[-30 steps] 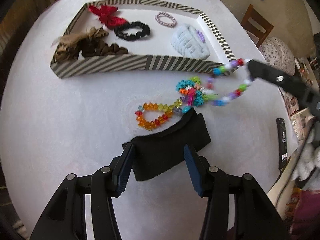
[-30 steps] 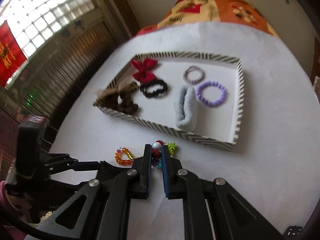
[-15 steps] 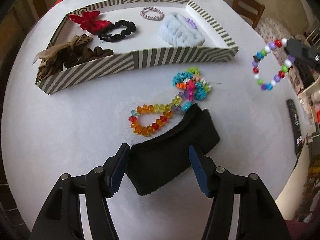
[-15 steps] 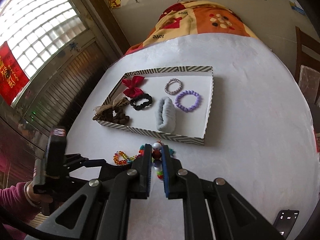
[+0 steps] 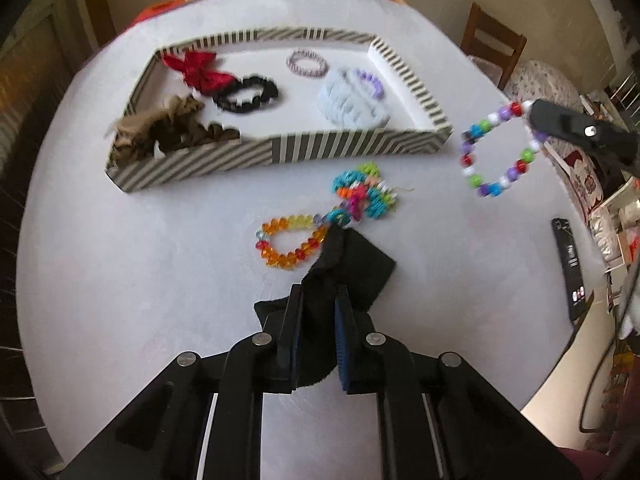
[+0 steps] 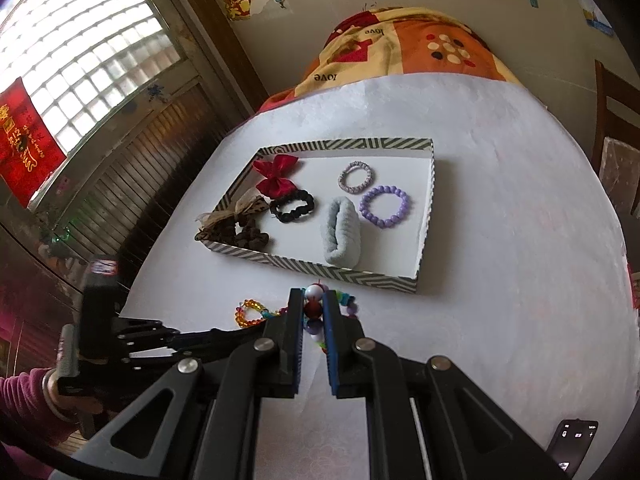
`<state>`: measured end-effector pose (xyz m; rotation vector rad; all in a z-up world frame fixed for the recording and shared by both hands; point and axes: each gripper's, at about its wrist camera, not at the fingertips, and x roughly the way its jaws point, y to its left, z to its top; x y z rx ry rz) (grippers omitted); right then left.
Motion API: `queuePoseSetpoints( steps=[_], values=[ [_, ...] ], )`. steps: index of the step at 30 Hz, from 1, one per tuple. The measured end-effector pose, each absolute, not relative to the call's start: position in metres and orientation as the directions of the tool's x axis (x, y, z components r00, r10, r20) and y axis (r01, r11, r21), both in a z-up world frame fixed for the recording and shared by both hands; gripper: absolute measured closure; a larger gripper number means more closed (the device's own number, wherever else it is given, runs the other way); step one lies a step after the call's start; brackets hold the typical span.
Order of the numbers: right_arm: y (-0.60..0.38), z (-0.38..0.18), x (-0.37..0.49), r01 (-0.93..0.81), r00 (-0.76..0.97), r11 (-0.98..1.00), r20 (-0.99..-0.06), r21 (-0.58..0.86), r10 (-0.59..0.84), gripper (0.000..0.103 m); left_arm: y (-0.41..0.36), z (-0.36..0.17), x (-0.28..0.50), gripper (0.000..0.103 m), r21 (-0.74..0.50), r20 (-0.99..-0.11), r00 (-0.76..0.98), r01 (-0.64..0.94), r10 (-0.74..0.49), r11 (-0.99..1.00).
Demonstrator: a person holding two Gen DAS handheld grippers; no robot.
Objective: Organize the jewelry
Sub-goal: 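Carry the black pouch with left gripper while right carries bead bracelet over tray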
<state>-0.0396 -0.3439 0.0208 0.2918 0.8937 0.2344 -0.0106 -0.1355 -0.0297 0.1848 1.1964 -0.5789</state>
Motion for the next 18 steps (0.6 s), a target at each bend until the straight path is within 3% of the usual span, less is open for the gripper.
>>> queuePoseSetpoints(
  steps=[18],
  values=[
    [-0.344,0.047,-0.035,-0.116,0.637,0.941,-0.703,0.317,0.315,0.093,-0.132,0.033,0.004,0.103,-0.060,-0.874,0.402,0.470,-0.274,0.880]
  ],
)
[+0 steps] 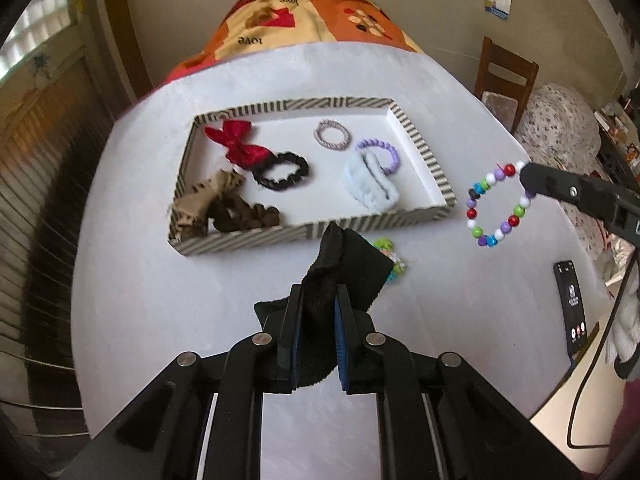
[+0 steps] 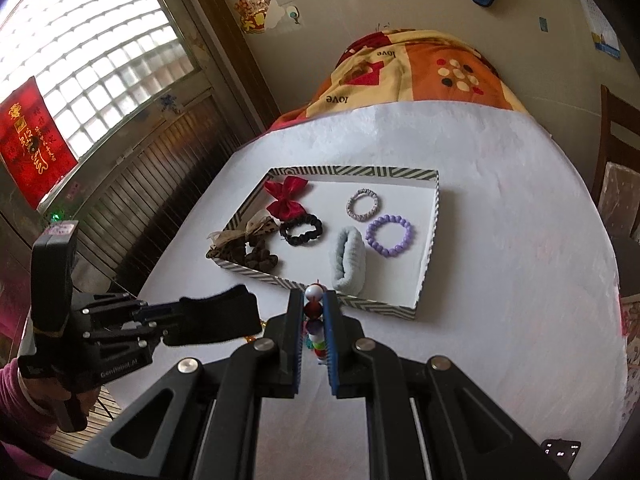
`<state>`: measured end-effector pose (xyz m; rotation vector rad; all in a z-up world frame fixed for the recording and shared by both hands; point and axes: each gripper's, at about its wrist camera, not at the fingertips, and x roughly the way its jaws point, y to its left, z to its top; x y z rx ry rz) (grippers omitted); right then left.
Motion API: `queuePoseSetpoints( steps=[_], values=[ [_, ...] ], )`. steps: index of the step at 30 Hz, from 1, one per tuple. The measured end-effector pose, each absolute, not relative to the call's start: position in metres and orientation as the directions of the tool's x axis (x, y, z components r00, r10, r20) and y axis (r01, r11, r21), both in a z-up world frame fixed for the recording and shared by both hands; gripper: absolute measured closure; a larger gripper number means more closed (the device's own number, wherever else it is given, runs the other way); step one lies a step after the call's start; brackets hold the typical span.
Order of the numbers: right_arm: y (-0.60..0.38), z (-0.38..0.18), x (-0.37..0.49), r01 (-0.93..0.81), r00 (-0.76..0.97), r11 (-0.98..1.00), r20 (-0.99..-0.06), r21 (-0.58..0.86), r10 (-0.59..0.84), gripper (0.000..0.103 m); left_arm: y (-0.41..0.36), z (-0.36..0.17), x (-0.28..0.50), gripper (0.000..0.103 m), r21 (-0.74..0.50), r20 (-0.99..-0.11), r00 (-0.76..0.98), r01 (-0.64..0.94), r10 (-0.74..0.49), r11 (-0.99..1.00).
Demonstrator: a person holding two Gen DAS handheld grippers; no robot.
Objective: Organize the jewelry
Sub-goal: 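Carry the black pouch with left gripper while right carries bead bracelet over tray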
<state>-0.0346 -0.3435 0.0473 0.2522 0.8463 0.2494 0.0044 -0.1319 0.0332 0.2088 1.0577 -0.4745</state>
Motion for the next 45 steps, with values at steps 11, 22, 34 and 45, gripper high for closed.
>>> queuePoseSetpoints(
  steps=[11,22,34,45],
  values=[
    [-0.345,0.045,-0.027,-0.114,0.631,0.942,-0.709,0.316,0.315,0.093,-0.133,0.045,0.027,0.103,-0.001,-0.857,0.460,0.451,-0.233,0.893],
    [-0.349,0.046,0.001,-0.106,0.630,0.948,-0.717,0.301,0.298,0.093,-0.135,0.045,0.062,0.103,-0.014,-0.858,0.457,0.435,-0.235,0.900],
    [-0.363,0.033,0.079,-0.060,0.616,0.958,-0.745,0.280,0.256,0.093,-0.152,0.036,0.150,0.103,-0.105,-0.863,0.422,0.388,-0.277,0.916],
    [-0.369,-0.011,0.187,-0.011,0.559,0.952,-0.787,0.307,0.261,0.093,-0.176,-0.010,0.232,0.103,-0.158,-0.892,0.356,0.335,-0.280,0.929]
  ],
)
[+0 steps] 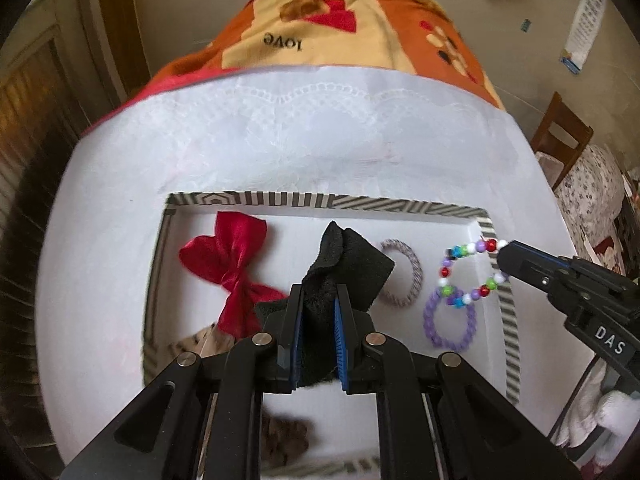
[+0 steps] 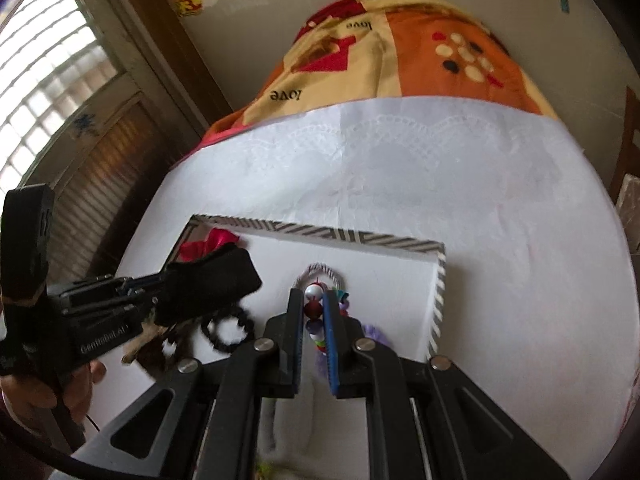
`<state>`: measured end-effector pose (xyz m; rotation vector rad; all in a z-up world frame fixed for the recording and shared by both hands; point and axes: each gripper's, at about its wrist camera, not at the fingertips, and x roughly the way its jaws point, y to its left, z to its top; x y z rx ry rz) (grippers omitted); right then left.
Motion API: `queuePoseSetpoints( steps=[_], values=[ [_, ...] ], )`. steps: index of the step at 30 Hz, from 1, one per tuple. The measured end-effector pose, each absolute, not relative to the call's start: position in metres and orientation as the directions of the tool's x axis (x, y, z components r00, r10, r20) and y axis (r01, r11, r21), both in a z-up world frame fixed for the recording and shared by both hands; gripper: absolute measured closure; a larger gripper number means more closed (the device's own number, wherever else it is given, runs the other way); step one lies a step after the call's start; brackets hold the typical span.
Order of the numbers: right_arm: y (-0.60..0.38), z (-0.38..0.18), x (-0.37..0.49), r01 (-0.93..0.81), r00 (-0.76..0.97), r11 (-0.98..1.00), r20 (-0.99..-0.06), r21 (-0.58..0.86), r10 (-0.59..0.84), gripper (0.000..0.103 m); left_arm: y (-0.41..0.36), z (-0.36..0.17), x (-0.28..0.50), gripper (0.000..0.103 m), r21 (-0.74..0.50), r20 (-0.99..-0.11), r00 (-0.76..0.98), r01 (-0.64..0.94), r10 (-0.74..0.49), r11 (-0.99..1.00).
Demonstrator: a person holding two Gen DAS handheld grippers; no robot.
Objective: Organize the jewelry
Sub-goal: 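Carry the black pouch with left gripper while right carries bead bracelet over tray, then open both grippers to release pouch and bracelet in tray, then withdraw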
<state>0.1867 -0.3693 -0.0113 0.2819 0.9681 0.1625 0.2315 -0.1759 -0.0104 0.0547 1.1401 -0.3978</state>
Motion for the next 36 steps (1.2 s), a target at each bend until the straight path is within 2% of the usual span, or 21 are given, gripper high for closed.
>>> queuePoseSetpoints(
  steps=[8,12,14,16,18,24,28,36],
  values=[
    [-0.390,-0.061,0.222,0.087,0.498,0.973,-0.855,0.215,0.145,0.093,-0.187,-0.045,0.256,0.103,-0.162,-0.910,0.318,0.318,-0.265,0.934],
    [-0.391,-0.074,0.221,0.087,0.484,0.975,-0.864,0.203,0.137,0.093,-0.186,-0.051,0.256,0.103,-0.160,-0.911,0.317,0.316,-0.263,0.935],
    [-0.390,-0.076,0.219,0.093,0.483,0.978,-0.868,0.187,0.120,0.085,-0.185,-0.050,0.254,0.103,-0.171,-0.907,0.319,0.316,-0.274,0.933],
    [-0.392,-0.076,0.215,0.101,0.488,0.975,-0.864,0.198,0.125,0.069,-0.184,-0.048,0.254,0.102,-0.180,-0.907,0.315,0.309,-0.279,0.934],
    [-0.391,-0.074,0.211,0.097,0.498,0.971,-0.855,0.217,0.141,0.063,-0.179,-0.045,0.252,0.090,-0.186,-0.905,0.320,0.293,-0.280,0.938],
    [-0.383,-0.055,0.189,0.075,0.529,0.970,-0.834,0.231,0.158,0.061,-0.166,-0.026,0.234,0.085,-0.175,-0.896,0.349,0.289,-0.274,0.941],
    [-0.378,-0.039,0.162,0.072,0.557,0.966,-0.814,0.246,0.166,0.055,-0.159,-0.014,0.217,0.085,-0.150,-0.889,0.381,0.286,-0.256,0.946],
    [-0.368,-0.020,0.104,0.078,0.586,0.962,-0.793,0.262,0.168,0.050,-0.151,0.000,0.167,0.085,-0.099,-0.882,0.420,0.279,-0.214,0.955]
  ],
)
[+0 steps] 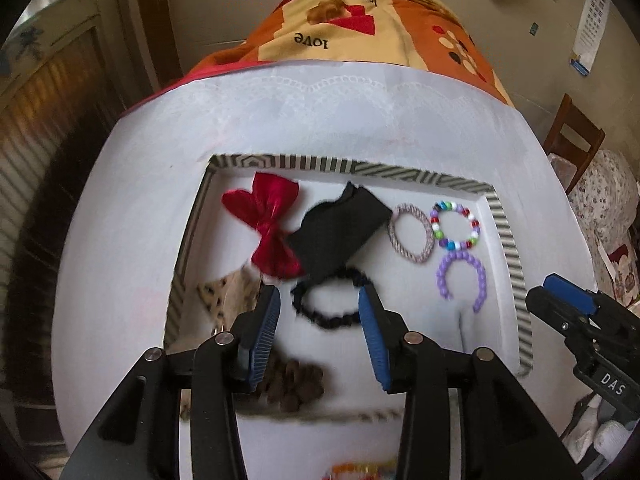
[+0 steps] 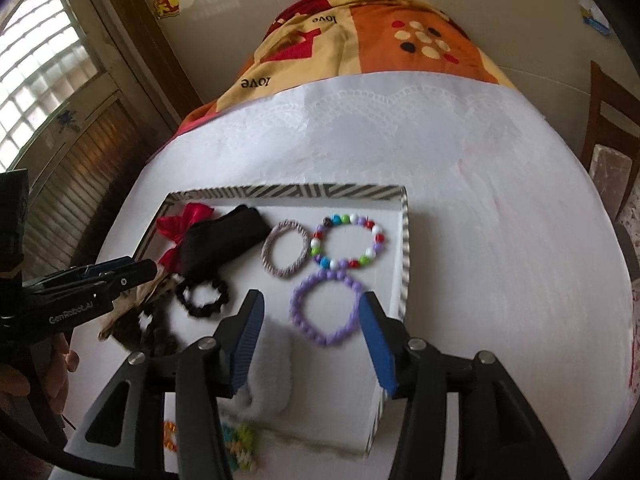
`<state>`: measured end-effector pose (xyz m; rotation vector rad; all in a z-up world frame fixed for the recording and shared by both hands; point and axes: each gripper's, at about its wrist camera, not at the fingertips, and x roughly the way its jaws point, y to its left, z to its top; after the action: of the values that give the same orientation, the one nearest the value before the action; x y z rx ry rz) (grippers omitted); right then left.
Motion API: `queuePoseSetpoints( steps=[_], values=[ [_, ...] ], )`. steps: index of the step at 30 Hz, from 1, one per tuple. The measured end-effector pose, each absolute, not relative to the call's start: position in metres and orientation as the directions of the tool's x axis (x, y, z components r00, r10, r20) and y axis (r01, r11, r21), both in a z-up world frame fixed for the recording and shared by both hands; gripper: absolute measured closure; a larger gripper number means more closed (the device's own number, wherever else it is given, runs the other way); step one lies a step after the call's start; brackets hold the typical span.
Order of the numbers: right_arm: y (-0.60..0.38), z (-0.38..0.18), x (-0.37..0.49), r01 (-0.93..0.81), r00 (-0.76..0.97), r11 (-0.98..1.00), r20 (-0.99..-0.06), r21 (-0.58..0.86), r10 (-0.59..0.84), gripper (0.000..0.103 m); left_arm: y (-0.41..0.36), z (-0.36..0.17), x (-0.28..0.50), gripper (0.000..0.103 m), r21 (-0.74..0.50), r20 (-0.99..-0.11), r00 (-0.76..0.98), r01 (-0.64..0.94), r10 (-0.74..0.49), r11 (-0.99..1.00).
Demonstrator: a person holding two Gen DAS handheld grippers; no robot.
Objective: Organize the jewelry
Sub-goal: 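Open both grippers to release pouch and bracelet in tray, then withdraw, then grasp orange crystal bracelet with left gripper while right grasps flower-bead strand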
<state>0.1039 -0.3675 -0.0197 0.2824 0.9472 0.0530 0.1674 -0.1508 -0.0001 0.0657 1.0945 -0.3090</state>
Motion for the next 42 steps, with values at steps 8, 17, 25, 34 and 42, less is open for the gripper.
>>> queuePoseSetpoints(
  steps=[8,17,25,34,42],
  values=[
    [-0.353,-0.018,0.053,0.074,0.576,0.963,-0.799,0.258,0.170,0.048,-0.142,0.006,0.120,0.085,-0.079,-0.879,0.435,0.269,-0.194,0.960],
    [-0.343,-0.012,0.008,0.058,0.572,0.972,-0.805,0.226,0.153,0.047,-0.136,0.012,0.073,0.085,-0.061,-0.870,0.459,0.266,-0.182,0.962],
    [-0.340,-0.015,-0.019,0.045,0.559,0.975,-0.814,0.218,0.156,0.046,-0.123,0.010,0.043,0.085,-0.063,-0.873,0.456,0.250,-0.175,0.966],
    [-0.331,-0.020,-0.035,0.019,0.545,0.974,-0.819,0.225,0.179,0.046,-0.115,0.003,0.018,0.085,-0.068,-0.882,0.439,0.240,-0.171,0.968],
    [-0.328,-0.017,-0.036,-0.002,0.548,0.974,-0.815,0.224,0.189,0.046,-0.116,0.004,0.013,0.085,-0.057,-0.880,0.446,0.237,-0.161,0.970]
  ],
)
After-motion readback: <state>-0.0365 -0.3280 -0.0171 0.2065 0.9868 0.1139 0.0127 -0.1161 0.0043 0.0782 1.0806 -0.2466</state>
